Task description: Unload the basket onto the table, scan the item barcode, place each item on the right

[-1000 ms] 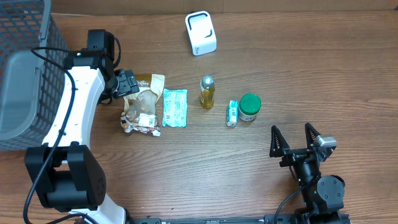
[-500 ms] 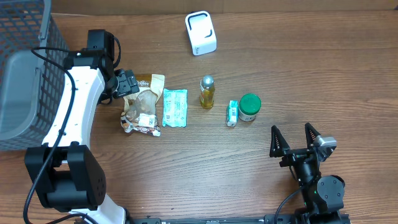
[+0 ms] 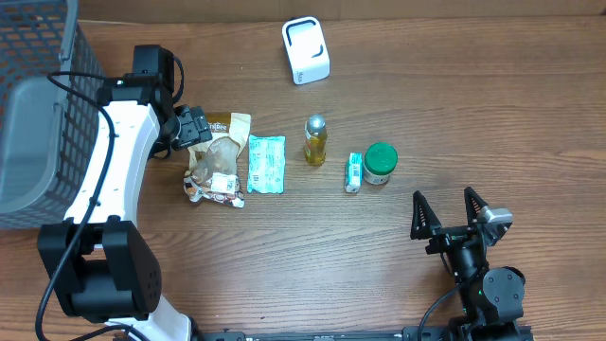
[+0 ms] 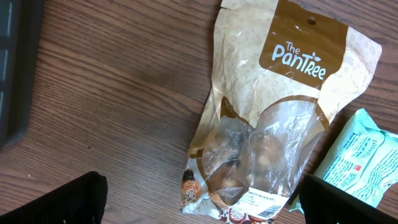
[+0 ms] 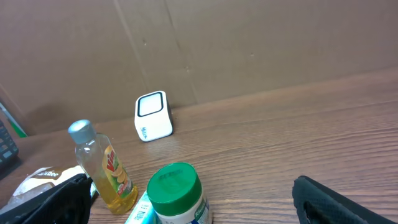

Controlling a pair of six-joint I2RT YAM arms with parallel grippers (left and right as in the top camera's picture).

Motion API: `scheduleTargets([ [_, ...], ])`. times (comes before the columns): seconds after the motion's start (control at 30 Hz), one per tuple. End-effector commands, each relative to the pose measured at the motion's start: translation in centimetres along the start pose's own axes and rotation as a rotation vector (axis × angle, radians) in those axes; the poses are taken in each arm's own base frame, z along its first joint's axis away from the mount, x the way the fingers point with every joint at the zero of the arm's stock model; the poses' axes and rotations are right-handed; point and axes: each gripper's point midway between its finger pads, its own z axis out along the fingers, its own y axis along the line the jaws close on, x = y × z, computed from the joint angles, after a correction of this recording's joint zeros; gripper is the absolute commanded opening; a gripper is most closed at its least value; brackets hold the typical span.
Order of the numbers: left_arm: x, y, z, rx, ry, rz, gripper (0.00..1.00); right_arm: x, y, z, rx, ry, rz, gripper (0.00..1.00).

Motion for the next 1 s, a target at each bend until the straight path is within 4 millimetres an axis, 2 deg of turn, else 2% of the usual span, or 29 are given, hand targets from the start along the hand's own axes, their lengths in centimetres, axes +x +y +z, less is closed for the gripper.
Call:
scheduleTargets([
  [0.0, 0.3, 0.5, 0.7, -0.025, 0.016, -0.008, 1.00, 0.2, -0.1, 0.0, 0.000, -0.003, -0.007, 1.00],
  [0.5, 0.3, 0.5, 0.7, -0.025, 0.016, -0.008, 0.99, 0.2, -0.1, 0.0, -0.002, -0.003, 0.005, 1.00],
  [0.67, 0.3, 0.5, 0.7, -0.025, 0.016, -0.008, 0.99, -0.7, 1.9, -0.2, -0.104, -0.013, 0.004, 1.00],
  [0.87, 0.3, 0.5, 0.7, -0.025, 0.016, -0.008, 1.00, -5.7, 3.9, -1.9, -0.153, -0.064, -0.011, 1.00],
  [0.9, 0.3, 0.5, 0.7, -0.025, 0.016, -0.008, 1.00, -7.8, 4.6, -3.0, -0.154, -0.074, -0.044, 1.00],
  [0.97, 0.3, 0.5, 0.7, -0.025, 0.016, -0.008, 1.00, -10.3, 5.3, -4.5, -0.156, -0.096, -0.096, 1.00],
])
